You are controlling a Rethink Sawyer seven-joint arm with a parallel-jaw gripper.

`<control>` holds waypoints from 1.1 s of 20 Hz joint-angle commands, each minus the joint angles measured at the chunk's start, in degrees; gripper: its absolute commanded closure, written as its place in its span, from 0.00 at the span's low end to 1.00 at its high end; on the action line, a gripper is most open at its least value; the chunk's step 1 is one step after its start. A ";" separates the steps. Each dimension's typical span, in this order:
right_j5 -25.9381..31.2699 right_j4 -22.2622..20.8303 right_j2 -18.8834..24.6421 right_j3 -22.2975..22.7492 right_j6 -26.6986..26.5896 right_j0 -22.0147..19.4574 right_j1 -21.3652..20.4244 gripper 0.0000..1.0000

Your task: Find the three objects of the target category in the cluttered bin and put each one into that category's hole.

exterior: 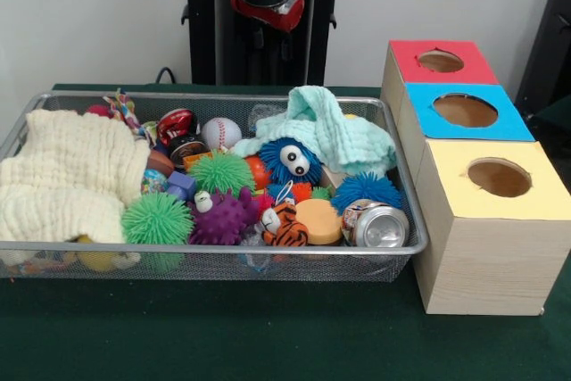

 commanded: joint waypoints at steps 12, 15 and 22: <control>-3.77 -6.22 4.68 -6.66 3.07 -3.23 4.65 0.00; -3.48 -7.09 4.94 -7.95 2.69 -3.68 5.76 0.00; -5.83 -9.96 5.65 -12.77 1.52 -4.98 10.67 0.00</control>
